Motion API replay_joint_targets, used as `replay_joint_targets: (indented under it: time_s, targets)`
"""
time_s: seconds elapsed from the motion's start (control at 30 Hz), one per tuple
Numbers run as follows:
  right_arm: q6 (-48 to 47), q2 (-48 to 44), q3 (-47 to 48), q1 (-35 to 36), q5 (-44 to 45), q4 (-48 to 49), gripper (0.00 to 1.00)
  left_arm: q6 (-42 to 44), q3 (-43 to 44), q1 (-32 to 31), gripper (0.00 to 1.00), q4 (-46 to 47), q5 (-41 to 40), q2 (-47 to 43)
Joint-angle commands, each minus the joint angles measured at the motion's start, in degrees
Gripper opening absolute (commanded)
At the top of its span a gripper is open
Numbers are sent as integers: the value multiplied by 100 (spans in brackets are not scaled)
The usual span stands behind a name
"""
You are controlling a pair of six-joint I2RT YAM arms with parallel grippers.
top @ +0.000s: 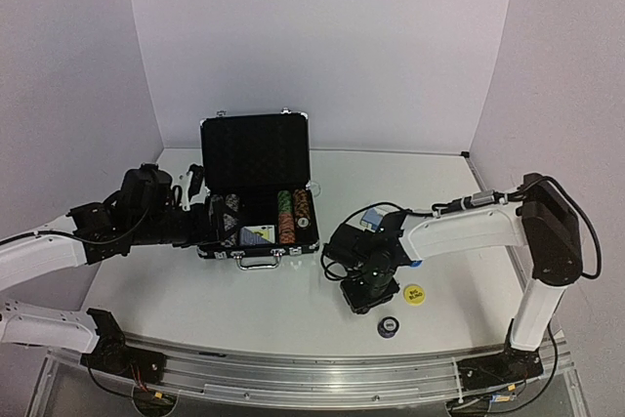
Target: Pack up texas hold em set
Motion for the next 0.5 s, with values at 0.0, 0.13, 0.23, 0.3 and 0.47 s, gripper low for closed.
replay_joint_targets:
  time_s: [0.0, 0.13, 0.23, 0.3, 0.47]
  targets:
    - [-176, -582, 291, 41, 128, -253, 35, -138, 66, 8, 100, 478, 324, 167]
    - [-430, -939, 409, 96, 52, -288, 35, -550, 24, 9, 100, 1036, 908, 636]
    - [-725, -1205, 501, 164, -49, -288, 35, -883, 170, 11, 94, 1643, 1715, 1330]
    - [-969, -1356, 554, 218, -88, -279, 35, -1107, 400, 15, 89, 2115, 2454, 1824]
    - [-1530, -1680, 650, 298, -123, -274, 34, -1753, 877, -6, 81, 2982, 4097, 3120]
